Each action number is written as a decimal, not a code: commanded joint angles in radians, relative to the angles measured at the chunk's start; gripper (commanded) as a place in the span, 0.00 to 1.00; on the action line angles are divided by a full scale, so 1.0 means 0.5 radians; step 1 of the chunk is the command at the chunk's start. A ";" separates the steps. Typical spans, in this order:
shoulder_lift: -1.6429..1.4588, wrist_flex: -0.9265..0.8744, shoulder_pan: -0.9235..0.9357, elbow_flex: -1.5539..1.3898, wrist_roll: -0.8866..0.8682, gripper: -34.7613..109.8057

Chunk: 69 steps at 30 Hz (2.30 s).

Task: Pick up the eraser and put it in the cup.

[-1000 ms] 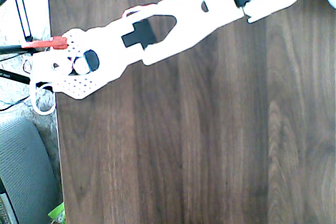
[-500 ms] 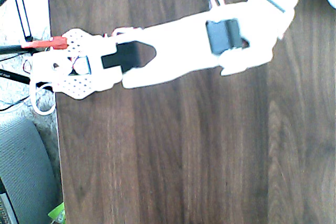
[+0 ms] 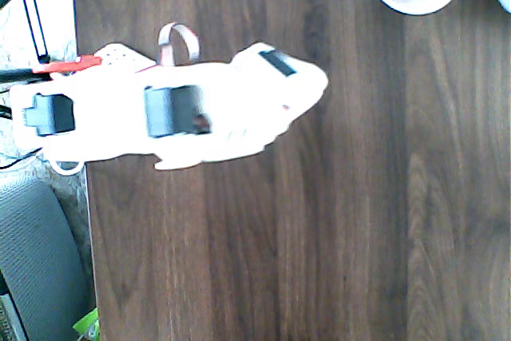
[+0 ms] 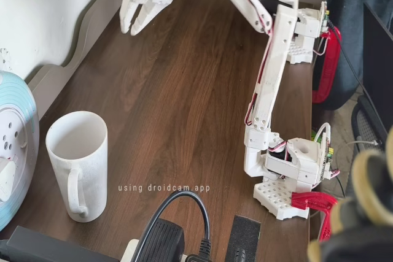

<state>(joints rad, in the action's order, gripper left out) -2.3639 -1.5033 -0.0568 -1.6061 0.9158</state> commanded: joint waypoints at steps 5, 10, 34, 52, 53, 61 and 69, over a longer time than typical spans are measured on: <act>-1.230 0.500 0.288 -1.378 0.660 0.24; -1.335 0.844 0.236 -1.832 0.834 0.24; -1.875 0.531 -0.120 -2.896 1.221 0.25; -1.875 0.558 0.086 -2.896 1.025 0.26; -1.875 0.558 0.086 -2.896 1.025 0.26; -1.875 0.558 0.086 -2.896 1.025 0.26; -1.875 0.558 0.086 -2.896 1.028 0.26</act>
<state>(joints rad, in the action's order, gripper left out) -3.2582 -1.2134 -0.0092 -3.0327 1.4159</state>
